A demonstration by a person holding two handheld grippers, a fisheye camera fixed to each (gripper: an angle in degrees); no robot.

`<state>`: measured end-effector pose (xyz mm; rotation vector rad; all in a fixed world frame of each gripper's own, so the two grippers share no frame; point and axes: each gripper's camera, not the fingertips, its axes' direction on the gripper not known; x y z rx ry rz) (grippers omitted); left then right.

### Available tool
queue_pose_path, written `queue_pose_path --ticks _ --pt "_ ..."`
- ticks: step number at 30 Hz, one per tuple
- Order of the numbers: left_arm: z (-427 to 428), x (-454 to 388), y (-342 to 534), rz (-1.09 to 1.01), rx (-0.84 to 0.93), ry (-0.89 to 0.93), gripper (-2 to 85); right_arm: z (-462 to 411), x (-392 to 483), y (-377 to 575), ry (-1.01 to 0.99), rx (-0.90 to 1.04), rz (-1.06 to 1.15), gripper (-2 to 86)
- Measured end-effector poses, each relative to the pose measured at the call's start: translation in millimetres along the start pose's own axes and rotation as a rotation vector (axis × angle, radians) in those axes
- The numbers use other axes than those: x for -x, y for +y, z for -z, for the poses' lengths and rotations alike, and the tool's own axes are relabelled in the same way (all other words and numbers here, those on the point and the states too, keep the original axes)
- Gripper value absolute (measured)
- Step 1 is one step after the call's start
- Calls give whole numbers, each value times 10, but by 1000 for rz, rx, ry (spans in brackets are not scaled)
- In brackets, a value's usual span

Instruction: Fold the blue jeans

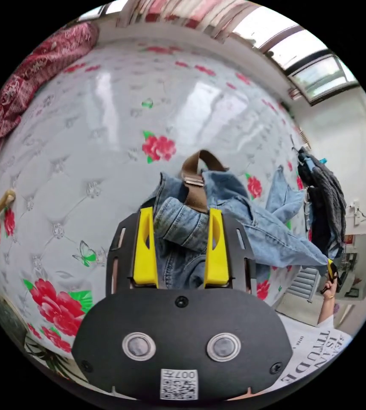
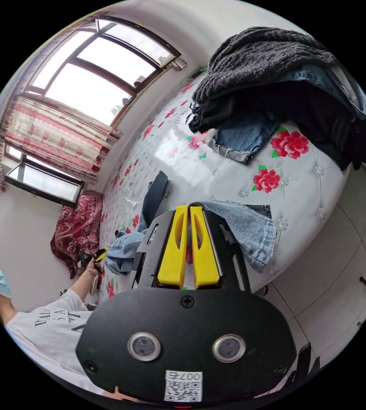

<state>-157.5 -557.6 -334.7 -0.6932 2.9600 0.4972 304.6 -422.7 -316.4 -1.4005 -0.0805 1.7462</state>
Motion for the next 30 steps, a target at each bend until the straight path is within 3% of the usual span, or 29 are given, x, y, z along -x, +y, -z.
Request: queue_pose_path --ticks 3,8,11,16,20,22,25,30 --pt "-302 170 -41 75 133 99 61 135 130 -358 48 32 56 -3" --pt "230 351 -291 102 -93 329 18 -153 333 -798 15 44 73 -3" --pt "771 144 -636 18 -221 322 9 -322 727 -1197 -41 40 142 -3" --pt "1971 -115 -1027 -34 -474 329 1 -199 1453 -1760 -298 -78 216 -3" --pt "3342 -251 -627 -144 -813 311 1 133 2033 -1882 -463 -167 358 -3" --pt "3727 -264 -242 -194 -880 284 2 232 2168 -1821 -488 -170 410 -3" --pt "3935 -207 525 -252 -848 152 3 281 2234 -1594 -438 -148 497 -3" --pt "3237 239 1724 -109 -603 48 8 -152 1848 -1025 -272 -1 510 -3"
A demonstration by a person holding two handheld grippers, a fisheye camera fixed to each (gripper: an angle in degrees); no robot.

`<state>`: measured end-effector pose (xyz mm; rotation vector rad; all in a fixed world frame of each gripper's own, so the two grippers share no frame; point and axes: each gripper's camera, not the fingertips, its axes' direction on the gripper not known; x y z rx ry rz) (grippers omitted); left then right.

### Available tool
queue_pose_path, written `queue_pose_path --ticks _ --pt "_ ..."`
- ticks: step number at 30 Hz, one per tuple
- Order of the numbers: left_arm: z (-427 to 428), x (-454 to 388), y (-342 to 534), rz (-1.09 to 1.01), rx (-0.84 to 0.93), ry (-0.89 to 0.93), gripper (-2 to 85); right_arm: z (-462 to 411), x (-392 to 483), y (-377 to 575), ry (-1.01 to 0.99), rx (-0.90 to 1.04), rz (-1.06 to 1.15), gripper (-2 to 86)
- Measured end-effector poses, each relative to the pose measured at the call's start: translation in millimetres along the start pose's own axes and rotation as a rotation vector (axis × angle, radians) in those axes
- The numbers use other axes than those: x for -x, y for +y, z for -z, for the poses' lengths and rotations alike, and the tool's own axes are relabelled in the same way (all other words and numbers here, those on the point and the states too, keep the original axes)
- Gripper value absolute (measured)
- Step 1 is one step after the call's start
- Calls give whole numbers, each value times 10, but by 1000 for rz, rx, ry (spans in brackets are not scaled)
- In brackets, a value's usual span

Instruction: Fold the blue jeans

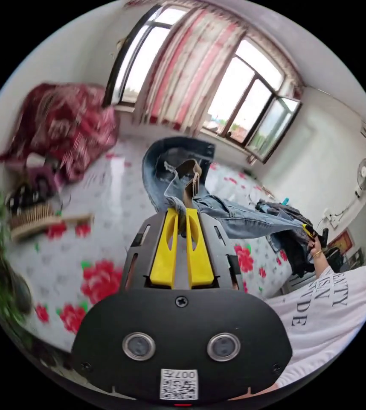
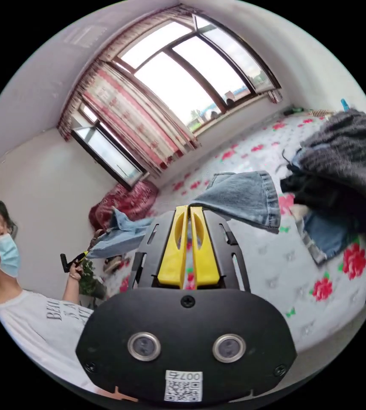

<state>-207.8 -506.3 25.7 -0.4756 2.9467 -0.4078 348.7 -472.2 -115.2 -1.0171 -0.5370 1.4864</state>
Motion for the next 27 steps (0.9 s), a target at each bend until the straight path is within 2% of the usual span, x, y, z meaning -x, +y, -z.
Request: queue_pose_path --ticks 4,6,8,11,18,22,25,27 --pt "-499 506 1545 338 277 -96 10 -686 -438 751 168 283 -98 -2" --pt "-732 701 2233 542 392 -137 11 -1137 -855 1337 233 470 -274 -2" --pt "-837 770 2852 723 467 -165 12 -1298 -1032 1681 326 532 -393 -2" --pt "-629 653 2912 711 410 -151 12 -1268 -995 1851 383 472 -430 -2" --pt "-447 384 2346 474 533 -247 30 -1444 -758 1635 350 514 -324 1" --pt "-463 265 2591 611 560 -340 67 -1484 -762 1644 419 520 -343 3" --pt "-265 73 2716 672 507 -396 79 -1409 -690 1593 540 481 -310 4" --pt "-151 -38 2726 696 482 -408 84 -1498 -542 1491 595 480 -213 5"
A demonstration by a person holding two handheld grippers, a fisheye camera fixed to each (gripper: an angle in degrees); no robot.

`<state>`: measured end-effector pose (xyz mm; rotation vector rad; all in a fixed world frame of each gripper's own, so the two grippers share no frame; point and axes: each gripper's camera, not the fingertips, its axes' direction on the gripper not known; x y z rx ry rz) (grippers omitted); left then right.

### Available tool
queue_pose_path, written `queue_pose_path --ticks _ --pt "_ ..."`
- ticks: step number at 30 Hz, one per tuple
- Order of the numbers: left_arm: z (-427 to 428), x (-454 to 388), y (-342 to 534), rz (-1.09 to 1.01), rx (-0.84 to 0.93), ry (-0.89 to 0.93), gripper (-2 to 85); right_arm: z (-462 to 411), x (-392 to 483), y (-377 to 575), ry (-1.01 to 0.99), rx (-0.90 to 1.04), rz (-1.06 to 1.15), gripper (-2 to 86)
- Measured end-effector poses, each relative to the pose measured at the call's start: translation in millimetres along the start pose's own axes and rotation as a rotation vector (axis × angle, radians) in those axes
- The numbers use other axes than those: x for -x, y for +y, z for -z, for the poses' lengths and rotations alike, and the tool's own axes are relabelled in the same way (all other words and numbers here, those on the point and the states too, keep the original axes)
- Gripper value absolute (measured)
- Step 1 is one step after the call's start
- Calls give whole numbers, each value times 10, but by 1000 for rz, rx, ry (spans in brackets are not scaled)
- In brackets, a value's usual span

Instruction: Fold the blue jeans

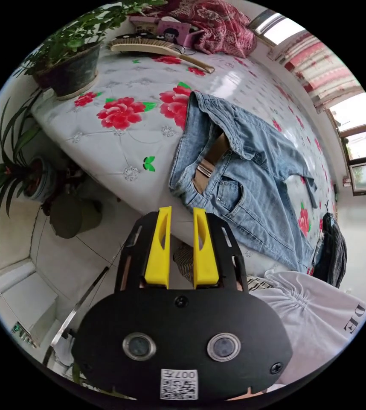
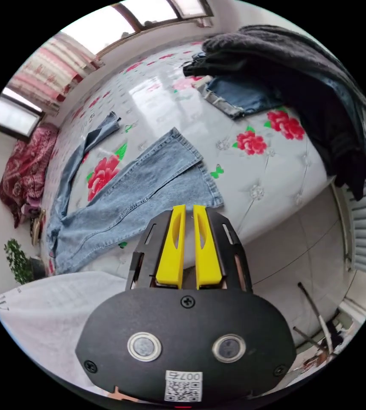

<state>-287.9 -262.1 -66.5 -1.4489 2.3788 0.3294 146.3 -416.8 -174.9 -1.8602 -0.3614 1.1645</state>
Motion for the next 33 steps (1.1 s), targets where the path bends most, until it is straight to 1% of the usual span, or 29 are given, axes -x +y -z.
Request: queue_pose_path --ticks 1,5,6,7,9,10,11,12,14,17,19,21,24,26,28,31,33 --pt "87 -38 59 12 -30 6 87 -4 75 -34 15 -3 31 5" --pt "275 -365 116 -2 -101 57 103 -302 874 -360 94 64 354 2" --pt "280 -430 108 -11 -103 63 103 -469 1127 -437 111 104 452 1" --pt "277 -562 85 -29 -105 68 103 -562 1239 -468 117 128 496 1" --pt "244 -747 41 -49 -94 81 101 -1022 1576 -530 153 272 621 -1" --pt "219 -854 14 -53 -90 91 98 -1170 1631 -526 151 340 642 -1" --pt "197 -955 -9 -61 -90 103 95 -1286 1715 -524 170 342 633 -1" --pt "186 -1005 -20 -67 -90 106 95 -1283 1780 -474 170 276 674 -1" --pt "126 -1201 -77 -100 -76 97 95 -1343 1854 -475 207 289 674 0" --pt "1 -1424 -196 -160 -26 71 105 -1311 1988 -653 191 356 711 4" --pt "-83 -1533 -291 -196 3 72 110 -1134 2076 -831 162 247 722 10" --pt "-181 -1628 -394 -224 28 65 112 -900 2261 -1187 128 63 729 22" --pt "-386 -1741 -590 -238 81 53 110 -826 2564 -1806 70 -62 710 32" --pt "-485 -1806 -767 -236 101 46 106 -904 2784 -2181 64 -104 715 39" --pt "-475 -1843 -919 -231 86 46 103 -1062 3018 -2521 98 -134 732 44" --pt "-391 -1877 -1213 -236 52 58 102 -1404 3376 -3001 130 -114 759 50" --pt "-344 -1888 -1413 -248 39 37 102 -1687 3541 -3279 120 -65 751 48"
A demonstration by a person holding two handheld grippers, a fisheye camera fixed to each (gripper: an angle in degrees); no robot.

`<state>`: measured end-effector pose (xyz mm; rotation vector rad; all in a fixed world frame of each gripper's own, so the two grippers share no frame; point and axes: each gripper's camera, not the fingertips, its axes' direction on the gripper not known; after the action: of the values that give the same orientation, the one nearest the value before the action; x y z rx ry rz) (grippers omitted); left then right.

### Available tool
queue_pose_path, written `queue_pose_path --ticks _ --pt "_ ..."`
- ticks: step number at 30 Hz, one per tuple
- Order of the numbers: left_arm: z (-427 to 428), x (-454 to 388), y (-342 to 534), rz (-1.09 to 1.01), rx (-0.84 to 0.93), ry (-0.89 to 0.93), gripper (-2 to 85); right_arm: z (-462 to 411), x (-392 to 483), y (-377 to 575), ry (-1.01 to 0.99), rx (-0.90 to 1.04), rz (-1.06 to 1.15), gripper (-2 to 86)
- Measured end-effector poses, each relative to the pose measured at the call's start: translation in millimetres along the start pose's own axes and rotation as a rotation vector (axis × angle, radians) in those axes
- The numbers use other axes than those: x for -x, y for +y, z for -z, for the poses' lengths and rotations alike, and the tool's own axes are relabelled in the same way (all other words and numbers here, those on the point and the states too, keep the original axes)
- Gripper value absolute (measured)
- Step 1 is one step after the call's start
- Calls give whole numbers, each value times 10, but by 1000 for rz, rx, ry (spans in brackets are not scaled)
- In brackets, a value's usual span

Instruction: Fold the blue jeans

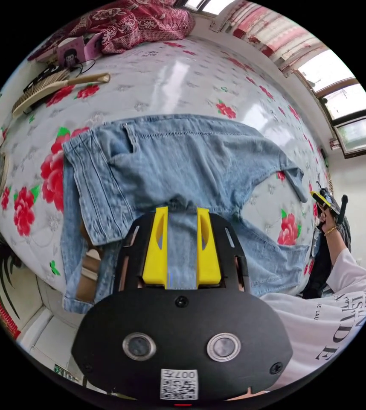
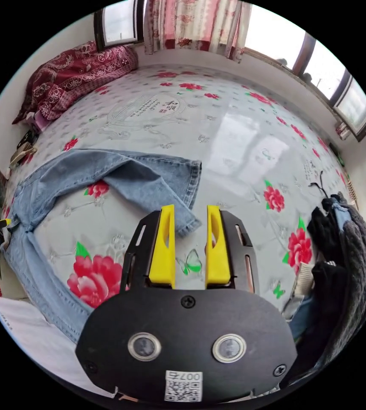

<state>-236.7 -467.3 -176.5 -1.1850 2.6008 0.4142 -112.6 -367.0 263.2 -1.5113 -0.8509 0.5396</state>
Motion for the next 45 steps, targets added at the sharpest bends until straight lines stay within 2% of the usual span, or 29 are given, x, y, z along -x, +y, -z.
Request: queue_pose_path --ticks 5,7,9,11,12,14,17,20,24,26,29,32,35,41,43,45 --pt "36 188 -589 -24 -3 -67 99 -538 112 -144 -52 198 73 16" --pt "20 278 -747 -21 -4 -77 95 -469 181 -63 -78 201 188 8" --pt "-7 388 -878 -9 -1 -88 91 -408 182 63 -243 317 298 6" --pt "-37 534 -1033 4 6 -89 90 -284 131 169 -252 337 341 8" --pt "-36 563 -1070 4 3 -90 90 -157 61 197 -194 299 337 10" --pt "-22 636 -1207 -12 -11 -110 91 57 -129 143 -133 209 265 14" --pt "-101 687 -1362 -21 -1 -126 91 178 -505 -87 -138 74 36 28" --pt "-334 728 -1464 -25 66 -145 73 -156 -620 -291 -151 55 -97 42" --pt "-354 751 -1458 -43 55 -197 57 -779 -284 -438 -149 235 -74 28" --pt "-361 753 -1414 -88 46 -211 25 -730 -140 -412 -35 175 -38 14" --pt "-355 780 -1433 -99 56 -183 -3 -425 -130 -365 14 113 42 4" --pt "-393 625 -1593 -180 31 -109 -7 200 -371 -295 140 -7 42 3" --pt "-601 250 -1944 -242 27 -49 -5 579 -784 -357 222 -75 -62 12" --pt "-779 -303 -2267 -235 -20 -129 45 264 -1532 -620 224 10 -379 40" --pt "-614 -271 -2165 -223 -73 -180 58 212 -1484 -567 190 -38 -393 47" --pt "-401 -190 -1971 -222 -122 -213 65 78 -1202 -446 62 -75 -315 56"
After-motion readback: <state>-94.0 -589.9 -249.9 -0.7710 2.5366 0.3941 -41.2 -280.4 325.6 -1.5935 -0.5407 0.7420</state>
